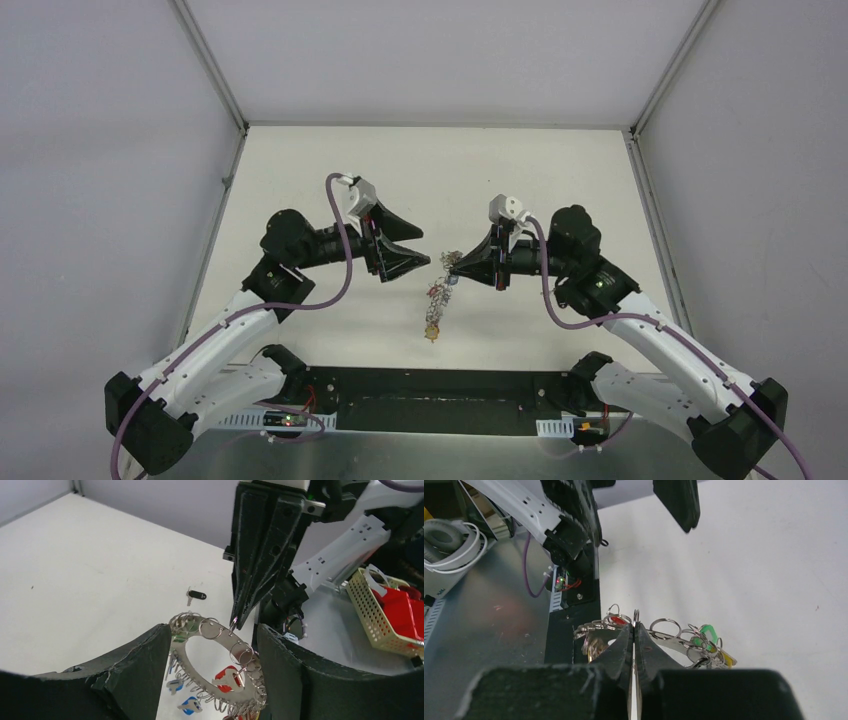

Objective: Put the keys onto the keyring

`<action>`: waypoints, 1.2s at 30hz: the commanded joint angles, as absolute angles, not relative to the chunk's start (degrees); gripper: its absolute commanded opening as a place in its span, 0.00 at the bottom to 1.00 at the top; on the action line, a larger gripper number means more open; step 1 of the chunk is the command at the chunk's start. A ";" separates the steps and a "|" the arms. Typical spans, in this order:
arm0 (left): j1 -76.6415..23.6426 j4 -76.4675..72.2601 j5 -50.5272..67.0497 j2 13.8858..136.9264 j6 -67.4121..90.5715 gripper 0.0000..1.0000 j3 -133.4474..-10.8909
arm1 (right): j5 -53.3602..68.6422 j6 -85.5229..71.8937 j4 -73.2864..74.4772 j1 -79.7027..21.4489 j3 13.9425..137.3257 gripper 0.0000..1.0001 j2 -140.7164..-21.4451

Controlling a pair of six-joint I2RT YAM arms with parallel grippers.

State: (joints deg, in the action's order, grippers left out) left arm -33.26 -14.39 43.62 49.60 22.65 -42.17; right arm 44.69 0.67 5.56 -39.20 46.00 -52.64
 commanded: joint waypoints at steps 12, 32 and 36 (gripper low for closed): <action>-42.67 -26.46 45.81 50.60 5.90 0.51 -38.79 | 51.25 -7.18 -17.45 -38.97 42.10 0.00 -48.78; -44.00 -25.36 46.52 52.31 9.04 0.27 -40.32 | 50.75 -8.31 -18.70 -39.00 41.97 0.00 -49.66; -44.76 -23.78 46.16 52.73 10.01 0.25 -41.34 | 50.19 -8.53 -18.72 -39.01 41.78 0.00 -49.75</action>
